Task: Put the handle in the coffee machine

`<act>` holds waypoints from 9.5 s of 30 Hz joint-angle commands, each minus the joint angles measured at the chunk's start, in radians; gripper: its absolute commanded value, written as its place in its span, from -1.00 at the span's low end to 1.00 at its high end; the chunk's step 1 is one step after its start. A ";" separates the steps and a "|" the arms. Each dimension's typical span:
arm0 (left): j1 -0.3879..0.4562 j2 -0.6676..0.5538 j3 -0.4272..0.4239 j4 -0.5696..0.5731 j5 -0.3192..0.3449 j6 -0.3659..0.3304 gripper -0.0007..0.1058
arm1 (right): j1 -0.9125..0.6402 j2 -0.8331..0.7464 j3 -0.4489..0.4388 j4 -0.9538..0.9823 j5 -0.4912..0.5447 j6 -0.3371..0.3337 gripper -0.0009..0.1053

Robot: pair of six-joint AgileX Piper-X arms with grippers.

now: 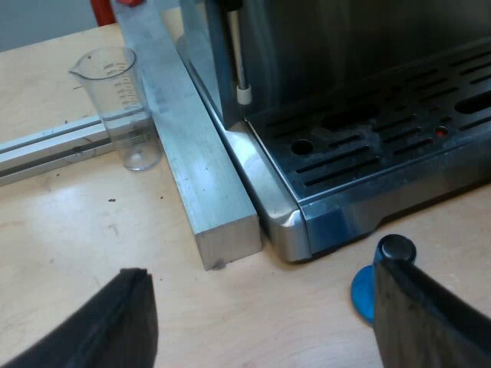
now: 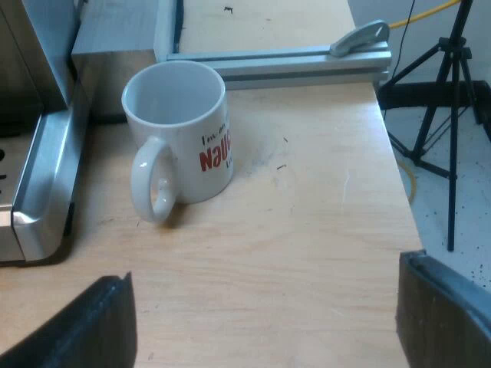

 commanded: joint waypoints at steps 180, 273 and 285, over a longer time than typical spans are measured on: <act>-0.304 0.613 -0.130 0.120 0.440 0.423 0.11 | 1.084 1.523 -0.379 -0.414 -0.106 0.749 -0.98; -0.304 0.375 -0.155 -0.041 0.385 0.229 0.36 | 0.845 1.666 -0.495 -0.346 0.004 0.526 0.62; -0.304 0.375 -0.154 -0.041 0.385 0.229 0.36 | 0.845 1.709 -0.495 -0.358 -0.023 0.527 0.62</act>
